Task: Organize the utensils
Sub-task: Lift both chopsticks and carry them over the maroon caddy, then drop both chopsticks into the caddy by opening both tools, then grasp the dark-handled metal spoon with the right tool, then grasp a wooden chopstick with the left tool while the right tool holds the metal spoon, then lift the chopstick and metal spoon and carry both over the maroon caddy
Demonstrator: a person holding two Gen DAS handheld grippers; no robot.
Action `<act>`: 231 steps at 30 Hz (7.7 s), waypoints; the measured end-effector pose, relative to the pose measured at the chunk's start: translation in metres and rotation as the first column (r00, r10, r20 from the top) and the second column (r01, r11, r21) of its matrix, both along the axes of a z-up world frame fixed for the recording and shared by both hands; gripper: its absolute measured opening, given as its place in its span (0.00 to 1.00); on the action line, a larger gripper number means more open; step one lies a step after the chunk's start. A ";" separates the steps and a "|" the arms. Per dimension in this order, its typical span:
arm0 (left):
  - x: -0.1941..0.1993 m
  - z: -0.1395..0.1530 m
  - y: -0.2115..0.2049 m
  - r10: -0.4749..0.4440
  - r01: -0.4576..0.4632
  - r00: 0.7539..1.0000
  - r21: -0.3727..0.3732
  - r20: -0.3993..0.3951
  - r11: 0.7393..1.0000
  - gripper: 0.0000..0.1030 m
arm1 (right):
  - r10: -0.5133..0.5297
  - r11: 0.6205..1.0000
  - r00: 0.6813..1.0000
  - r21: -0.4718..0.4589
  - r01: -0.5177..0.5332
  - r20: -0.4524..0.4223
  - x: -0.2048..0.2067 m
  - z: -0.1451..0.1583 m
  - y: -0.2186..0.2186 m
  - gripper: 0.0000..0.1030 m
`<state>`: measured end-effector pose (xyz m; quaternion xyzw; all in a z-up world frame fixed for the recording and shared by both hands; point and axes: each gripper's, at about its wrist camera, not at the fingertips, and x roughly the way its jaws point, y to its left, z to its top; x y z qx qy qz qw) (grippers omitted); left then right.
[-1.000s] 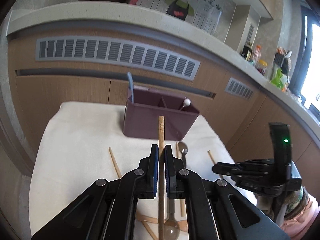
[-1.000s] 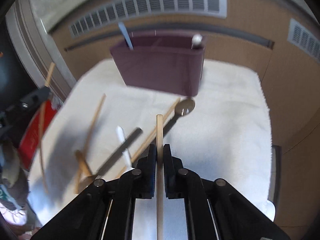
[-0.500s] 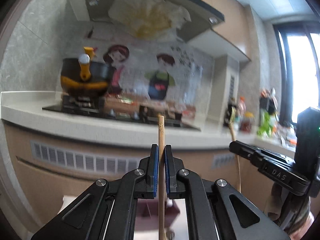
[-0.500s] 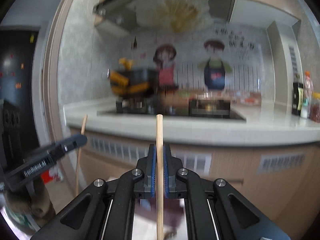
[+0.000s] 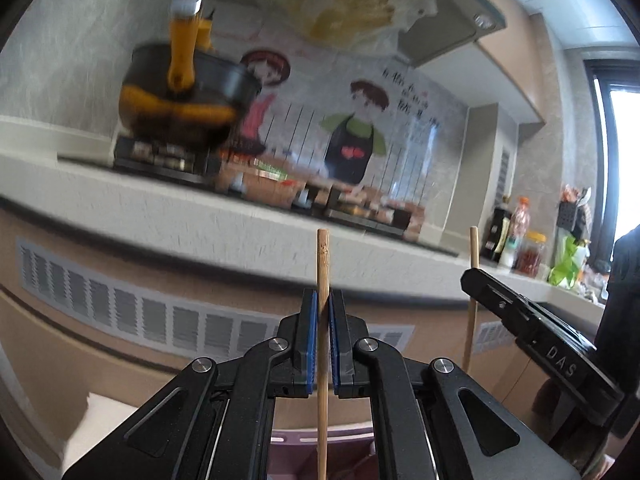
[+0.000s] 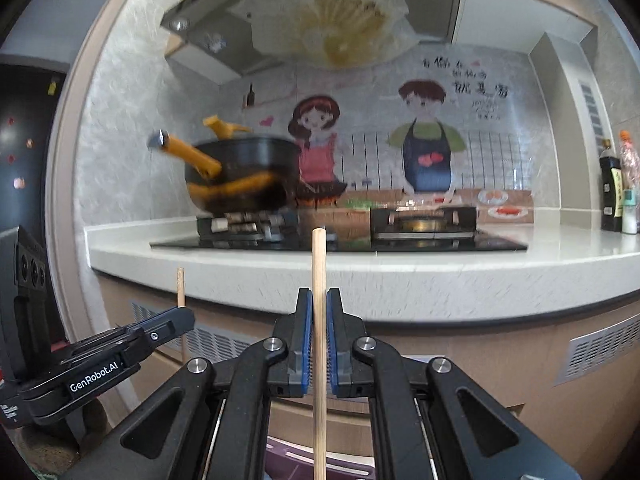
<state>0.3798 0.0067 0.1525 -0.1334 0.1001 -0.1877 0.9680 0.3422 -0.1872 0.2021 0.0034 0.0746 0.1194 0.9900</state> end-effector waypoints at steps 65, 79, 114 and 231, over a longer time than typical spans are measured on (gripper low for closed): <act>-0.164 -0.192 0.088 0.119 0.023 0.777 0.216 -0.618 0.976 0.95 | 0.187 0.894 0.526 -0.077 -0.441 -0.830 -0.153 -0.235 0.077 0.38; -0.174 -0.203 0.084 0.069 0.081 0.728 0.185 -0.682 0.979 0.95 | 0.104 0.925 0.535 -0.116 -0.362 -0.839 -0.125 -0.245 0.080 0.11; -0.092 -0.217 -0.059 0.003 0.444 0.677 0.412 -0.736 0.795 0.15 | 0.090 0.982 0.600 -0.028 -0.185 -0.795 -0.129 -0.231 -0.038 0.11; -0.175 -0.138 0.011 -0.104 0.206 0.864 0.157 -0.492 0.966 0.06 | -0.031 0.973 0.623 -0.165 -0.159 -0.782 -0.135 -0.220 -0.030 0.11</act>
